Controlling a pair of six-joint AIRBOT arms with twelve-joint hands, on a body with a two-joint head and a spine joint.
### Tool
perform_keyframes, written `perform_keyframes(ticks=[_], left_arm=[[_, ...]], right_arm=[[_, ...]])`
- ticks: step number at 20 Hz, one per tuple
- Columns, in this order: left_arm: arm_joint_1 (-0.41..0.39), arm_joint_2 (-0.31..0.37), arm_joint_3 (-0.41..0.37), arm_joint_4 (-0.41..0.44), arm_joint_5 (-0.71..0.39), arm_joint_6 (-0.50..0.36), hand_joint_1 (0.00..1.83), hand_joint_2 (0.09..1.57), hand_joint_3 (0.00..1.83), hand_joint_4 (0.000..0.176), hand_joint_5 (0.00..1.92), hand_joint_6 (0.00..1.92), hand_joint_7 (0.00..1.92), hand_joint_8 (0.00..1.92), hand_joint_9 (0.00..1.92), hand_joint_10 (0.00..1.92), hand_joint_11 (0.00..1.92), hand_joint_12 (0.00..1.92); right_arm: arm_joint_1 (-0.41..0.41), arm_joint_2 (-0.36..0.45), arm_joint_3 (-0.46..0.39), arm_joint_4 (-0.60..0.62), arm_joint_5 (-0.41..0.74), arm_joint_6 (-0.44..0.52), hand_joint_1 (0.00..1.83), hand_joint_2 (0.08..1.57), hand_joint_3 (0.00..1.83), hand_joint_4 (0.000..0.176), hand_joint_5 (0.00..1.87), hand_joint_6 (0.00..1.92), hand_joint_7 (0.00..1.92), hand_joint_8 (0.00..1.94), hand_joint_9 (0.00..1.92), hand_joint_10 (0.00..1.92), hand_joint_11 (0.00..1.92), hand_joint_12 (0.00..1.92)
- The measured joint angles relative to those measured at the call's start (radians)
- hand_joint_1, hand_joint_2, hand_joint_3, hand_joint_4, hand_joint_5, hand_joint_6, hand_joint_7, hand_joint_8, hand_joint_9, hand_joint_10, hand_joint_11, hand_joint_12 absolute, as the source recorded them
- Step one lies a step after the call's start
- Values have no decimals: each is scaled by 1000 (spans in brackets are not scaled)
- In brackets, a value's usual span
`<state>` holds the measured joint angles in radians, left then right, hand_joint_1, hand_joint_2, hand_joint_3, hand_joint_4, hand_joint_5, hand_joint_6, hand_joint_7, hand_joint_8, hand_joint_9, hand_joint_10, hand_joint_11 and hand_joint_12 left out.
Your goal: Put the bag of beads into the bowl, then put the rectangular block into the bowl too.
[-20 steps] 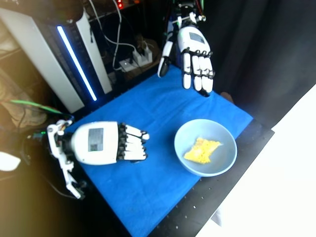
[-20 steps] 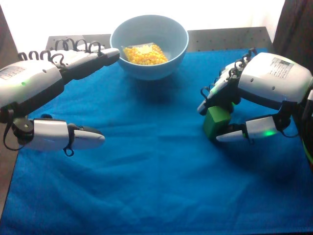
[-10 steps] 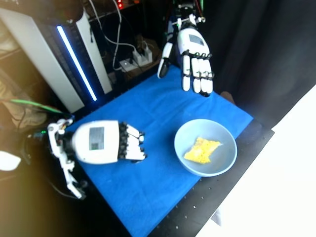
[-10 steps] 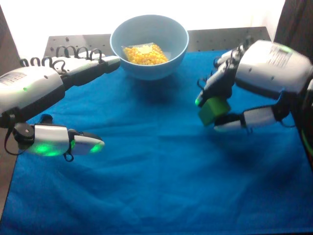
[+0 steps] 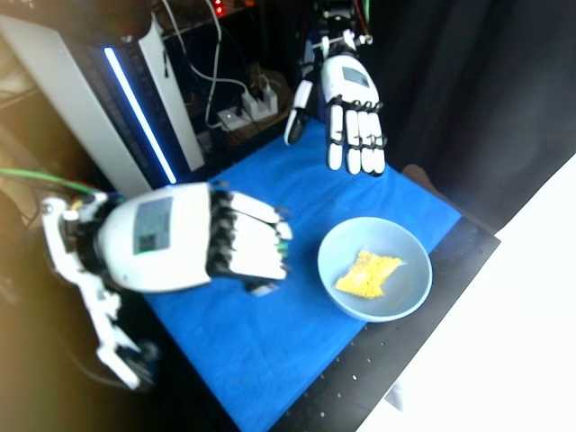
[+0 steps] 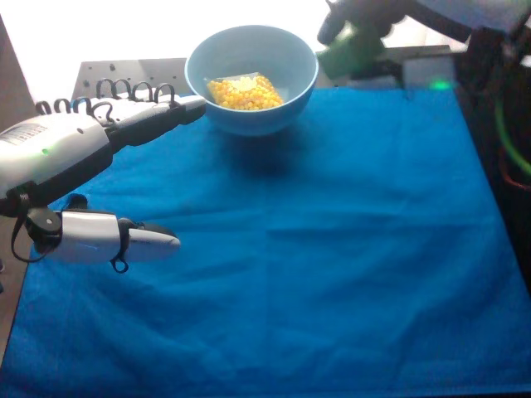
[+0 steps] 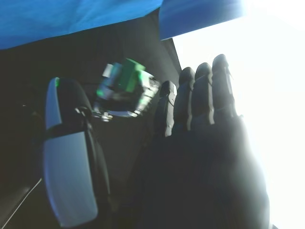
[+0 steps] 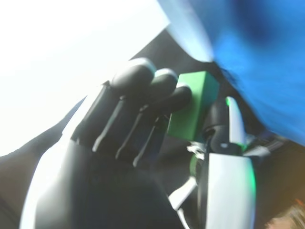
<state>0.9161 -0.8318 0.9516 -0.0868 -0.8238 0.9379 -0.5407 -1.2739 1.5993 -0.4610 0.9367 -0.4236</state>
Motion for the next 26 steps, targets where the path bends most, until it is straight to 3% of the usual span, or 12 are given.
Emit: perform_keyframes(ticks=[2, 3, 7, 8, 9, 11, 12, 15, 22, 24, 25, 26], left_arm=[[0, 0, 2, 2, -3, -6, 784, 975, 0, 94, 83, 0, 100, 0, 50, 13, 32, 44], [0, 0, 5, 5, -5, -8, 788, 978, 0, 91, 86, 2, 87, 0, 38, 7, 15, 41], [0, -3, 20, 11, -8, -19, 778, 981, 0, 97, 85, 1, 56, 1, 33, 2, 0, 217], [-5, -9, 28, 11, -8, -23, 782, 979, 0, 98, 75, 0, 51, 1, 29, 0, 0, 240], [-10, -16, 34, 12, -8, -23, 790, 984, 1, 96, 71, 0, 48, 0, 29, 0, 0, 244], [-19, -20, 35, 26, -10, -24, 796, 992, 3, 94, 70, 1, 44, 0, 23, 0, 0, 186], [-22, -21, 35, 35, -7, -26, 797, 993, 2, 90, 70, 0, 39, 1, 28, 1, 0, 218], [-23, -24, 35, 32, -11, -31, 785, 980, 0, 95, 77, 2, 56, 1, 43, 3, 0, 289], [2, -14, 32, 1, -83, -71, 782, 981, 0, 115, 93, 2, 77, 4, 61, 7, 0, 373], [9, -2, 19, -14, -116, -71, 746, 957, 0, 139, 73, 0, 99, 1, 98, 7, 0, 446], [13, 3, 15, -15, -145, -71, 710, 959, 0, 143, 62, 0, 103, 1, 103, 3, 0, 425], [23, 13, 0, -21, -183, -71, 655, 962, 0, 155, 55, 0, 104, 0, 102, 2, 0, 419]], right_arm=[[34, -78, 66, -9, -41, 1, 1144, 1076, 1, 0, 1063, 860, 1314, 638, 1277, 1150, 1108, 1552], [56, -133, 117, -13, -79, 0, 1133, 1077, 1, 0, 1059, 871, 1265, 896, 1258, 1425, 1154, 1749], [112, -243, 234, -8, -175, 0, 1157, 1087, 0, 0, 1039, 896, 1239, 601, 1212, 1029, 1052, 1480], [125, -269, 266, -16, -198, 1, 1168, 1073, 0, 0, 1065, 835, 1089, 1207, 1111, 1564, 1062, 1833], [127, -283, 284, -16, -217, 0, 991, 992, 0, 0, 649, 321, 670, 603, 595, 834, 448, 1391], [126, -291, 294, -34, -248, 0, 680, 870, 0, 156, 64, 14, 110, 51, 84, 116, 20, 628], [126, -291, 294, -35, -267, 0, 641, 850, 0, 172, 12, 2, 21, 9, 16, 22, 3, 528], [127, -286, 282, -19, -249, 0, 622, 844, 5, 176, 0, 0, 0, 0, 0, 0, 0, 14], [47, -116, 88, 122, -49, -2, 528, 816, 0, 176, 0, 0, 0, 0, 0, 0, 0, 0], [-19, -45, 20, 191, 31, -4, 538, 814, 0, 116, 0, 0, 0, 0, 0, 0, 3, 2], [-54, -12, -16, 219, 79, -3, 573, 796, 0, 159, 0, 0, 0, 0, 0, 0, 49, 23], [-84, 26, -59, 232, 130, -3, 607, 826, 2, 158, 0, 0, 0, 0, 0, 0, 30, 16]])
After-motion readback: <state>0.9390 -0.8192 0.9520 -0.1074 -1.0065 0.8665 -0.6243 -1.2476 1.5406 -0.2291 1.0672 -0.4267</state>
